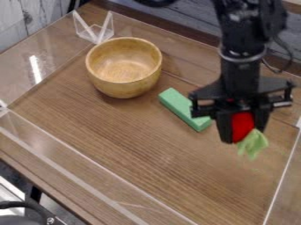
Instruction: Move the red fruit to the left side of the table
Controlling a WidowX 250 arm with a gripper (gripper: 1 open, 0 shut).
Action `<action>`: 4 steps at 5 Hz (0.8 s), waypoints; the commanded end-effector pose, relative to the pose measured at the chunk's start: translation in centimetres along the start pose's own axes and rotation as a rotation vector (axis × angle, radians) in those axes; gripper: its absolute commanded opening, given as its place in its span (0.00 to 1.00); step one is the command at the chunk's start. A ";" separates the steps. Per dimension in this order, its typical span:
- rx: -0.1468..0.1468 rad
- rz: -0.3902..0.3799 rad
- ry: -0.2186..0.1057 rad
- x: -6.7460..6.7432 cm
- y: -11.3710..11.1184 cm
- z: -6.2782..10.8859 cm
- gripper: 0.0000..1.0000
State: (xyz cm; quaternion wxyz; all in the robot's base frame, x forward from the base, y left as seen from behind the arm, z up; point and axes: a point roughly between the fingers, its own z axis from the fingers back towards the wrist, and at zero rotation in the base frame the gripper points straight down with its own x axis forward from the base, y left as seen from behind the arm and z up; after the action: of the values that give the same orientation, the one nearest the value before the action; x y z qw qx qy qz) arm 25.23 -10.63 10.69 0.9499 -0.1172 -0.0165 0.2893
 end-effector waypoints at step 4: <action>-0.051 -0.144 0.003 -2.0 -0.8 2.7 0.00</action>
State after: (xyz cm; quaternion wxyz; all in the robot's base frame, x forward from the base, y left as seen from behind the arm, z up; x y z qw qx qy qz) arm 23.17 -11.75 12.20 0.9672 -0.1248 -0.0097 0.2209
